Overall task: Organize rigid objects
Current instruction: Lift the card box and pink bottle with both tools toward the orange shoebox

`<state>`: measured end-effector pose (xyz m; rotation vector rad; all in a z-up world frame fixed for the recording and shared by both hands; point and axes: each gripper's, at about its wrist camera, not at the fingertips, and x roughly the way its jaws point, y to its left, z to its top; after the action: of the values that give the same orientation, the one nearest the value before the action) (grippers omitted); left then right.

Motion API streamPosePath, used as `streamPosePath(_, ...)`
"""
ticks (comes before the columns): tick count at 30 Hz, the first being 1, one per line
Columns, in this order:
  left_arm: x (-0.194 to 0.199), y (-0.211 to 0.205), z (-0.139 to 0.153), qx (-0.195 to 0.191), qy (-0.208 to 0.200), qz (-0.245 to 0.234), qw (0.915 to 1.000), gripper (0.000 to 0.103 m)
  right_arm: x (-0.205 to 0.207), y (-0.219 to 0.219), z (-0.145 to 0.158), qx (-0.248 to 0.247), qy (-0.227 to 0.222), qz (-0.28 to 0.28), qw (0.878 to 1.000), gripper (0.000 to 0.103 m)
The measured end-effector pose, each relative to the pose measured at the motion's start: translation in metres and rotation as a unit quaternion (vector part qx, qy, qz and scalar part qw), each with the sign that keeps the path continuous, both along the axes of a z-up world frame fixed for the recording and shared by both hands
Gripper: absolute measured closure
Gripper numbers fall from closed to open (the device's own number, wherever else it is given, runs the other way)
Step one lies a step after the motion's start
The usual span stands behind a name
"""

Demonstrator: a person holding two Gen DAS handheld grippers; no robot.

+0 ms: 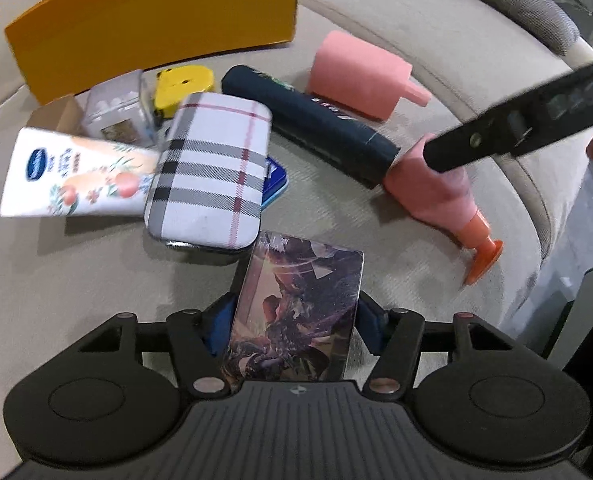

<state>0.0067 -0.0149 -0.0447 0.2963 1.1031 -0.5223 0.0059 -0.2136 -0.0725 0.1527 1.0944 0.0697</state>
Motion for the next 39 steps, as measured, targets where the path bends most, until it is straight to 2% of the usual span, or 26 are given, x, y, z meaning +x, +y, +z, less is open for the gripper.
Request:
streamPosePath(1,-0.001,0.002,0.001,0.000,0.002,0.006,1.0000,0.032,0.001,0.002,-0.003,-0.006,0.006,0.002,1.000,0.018)
streamPosePath(6,-0.006,0.010,0.006,0.002,0.004,0.029,0.9996,0.033,0.008,0.012,-0.019,-0.030,0.021,0.020,0.999,0.018)
streamPosePath(9,-0.008,0.013,0.010,0.002,0.007,0.044,0.9990,0.033,0.012,0.023,-0.029,-0.048,0.032,0.043,0.997,0.030)
streamPosePath(11,-0.010,0.017,0.012,-0.001,0.008,0.054,0.9985,0.033,0.014,0.028,-0.034,-0.049,0.033,0.053,0.997,0.047)
streamPosePath(16,-0.013,0.032,0.020,-0.009,0.002,0.085,0.9963,0.034,0.016,0.035,-0.036,-0.062,0.020,0.059,0.996,0.055)
streamPosePath(22,-0.016,0.051,0.030,-0.016,-0.015,0.108,0.9939,0.035,0.010,0.027,-0.026,-0.018,0.017,0.038,0.999,0.056)
streamPosePath(31,-0.012,0.073,0.054,-0.035,-0.039,0.140,0.9887,0.035,-0.003,0.011,0.002,0.059,-0.014,0.005,0.998,0.056)
streamPosePath(34,-0.011,0.074,0.063,-0.048,-0.051,0.150,0.9863,0.035,-0.006,0.007,0.013,0.091,-0.028,0.000,0.996,0.056)
streamPosePath(39,-0.010,0.067,0.081,-0.064,-0.072,0.157,0.9828,0.035,-0.010,0.010,0.030,0.109,-0.052,0.000,0.993,0.056)
